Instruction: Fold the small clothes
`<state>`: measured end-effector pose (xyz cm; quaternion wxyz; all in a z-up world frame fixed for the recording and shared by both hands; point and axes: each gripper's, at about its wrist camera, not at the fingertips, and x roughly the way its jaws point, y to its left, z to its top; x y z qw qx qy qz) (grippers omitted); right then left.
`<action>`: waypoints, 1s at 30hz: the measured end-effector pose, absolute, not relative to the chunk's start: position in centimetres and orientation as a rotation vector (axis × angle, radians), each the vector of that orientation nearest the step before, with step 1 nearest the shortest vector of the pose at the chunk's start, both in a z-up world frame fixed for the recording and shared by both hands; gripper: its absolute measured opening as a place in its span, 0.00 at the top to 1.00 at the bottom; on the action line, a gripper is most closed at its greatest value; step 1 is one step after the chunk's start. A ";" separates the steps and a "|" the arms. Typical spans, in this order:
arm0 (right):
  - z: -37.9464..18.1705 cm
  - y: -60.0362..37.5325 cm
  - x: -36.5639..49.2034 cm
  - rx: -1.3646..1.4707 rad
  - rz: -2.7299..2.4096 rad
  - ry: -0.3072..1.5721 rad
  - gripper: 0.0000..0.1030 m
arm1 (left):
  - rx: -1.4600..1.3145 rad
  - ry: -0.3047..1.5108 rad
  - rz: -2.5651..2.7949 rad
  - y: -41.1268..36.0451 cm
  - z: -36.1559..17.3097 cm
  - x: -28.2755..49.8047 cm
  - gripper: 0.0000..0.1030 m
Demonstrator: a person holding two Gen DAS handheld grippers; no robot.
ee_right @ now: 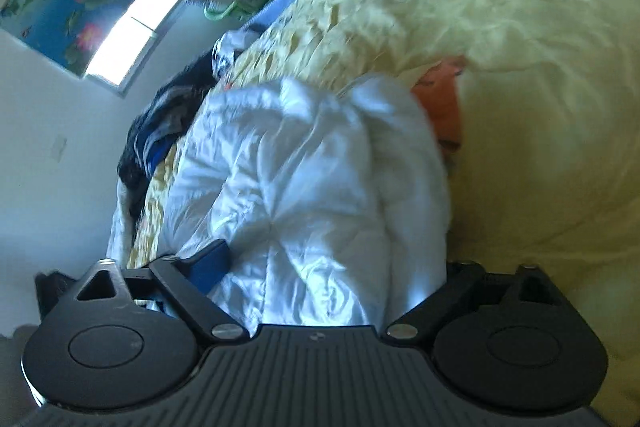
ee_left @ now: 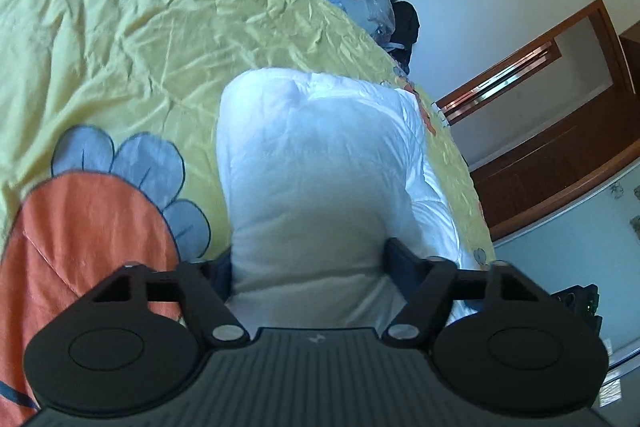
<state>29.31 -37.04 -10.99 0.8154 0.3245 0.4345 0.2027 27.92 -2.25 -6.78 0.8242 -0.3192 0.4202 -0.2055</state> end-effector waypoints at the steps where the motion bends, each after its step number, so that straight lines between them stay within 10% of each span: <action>1: -10.9 -36.7 29.1 0.699 0.440 0.926 0.43 | -0.680 0.890 -0.437 -2.0 -6.8 27.9 0.38; 15: -9.7 -26.1 31.2 0.628 0.621 0.907 0.60 | -0.530 0.814 -0.252 6.4 -4.4 26.5 0.36; 21: -11.4 -27.5 31.1 0.763 0.552 0.947 0.28 | -0.638 0.777 -0.235 7.9 -5.6 25.4 0.23; 30: -2.4 -31.0 24.1 0.707 0.491 0.611 0.23 | -0.277 0.421 -0.055 5.5 3.0 13.9 0.23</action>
